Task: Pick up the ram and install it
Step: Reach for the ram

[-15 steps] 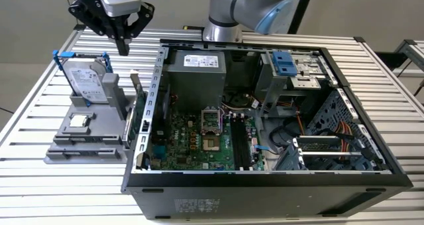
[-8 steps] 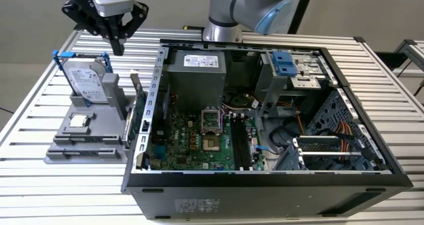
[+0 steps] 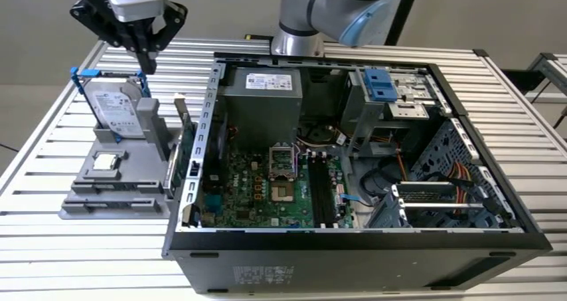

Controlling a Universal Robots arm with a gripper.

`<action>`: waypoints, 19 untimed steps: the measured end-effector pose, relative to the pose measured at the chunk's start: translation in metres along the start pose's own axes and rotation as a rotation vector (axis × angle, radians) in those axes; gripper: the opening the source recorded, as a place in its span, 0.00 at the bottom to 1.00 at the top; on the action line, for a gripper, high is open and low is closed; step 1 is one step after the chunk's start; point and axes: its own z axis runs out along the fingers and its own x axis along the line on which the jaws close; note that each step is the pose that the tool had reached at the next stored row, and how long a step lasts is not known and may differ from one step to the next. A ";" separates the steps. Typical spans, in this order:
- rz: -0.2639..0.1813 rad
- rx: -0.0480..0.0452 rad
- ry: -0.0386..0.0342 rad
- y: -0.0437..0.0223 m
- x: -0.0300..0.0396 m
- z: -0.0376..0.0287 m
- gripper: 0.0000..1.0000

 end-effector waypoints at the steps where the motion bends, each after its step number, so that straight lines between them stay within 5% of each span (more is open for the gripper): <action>1: 0.000 0.0000 0.0000 0.0000 0.0014 0.0000 0.00; 19: 0.000 0.0000 0.0000 -0.0005 0.0243 0.0005 0.00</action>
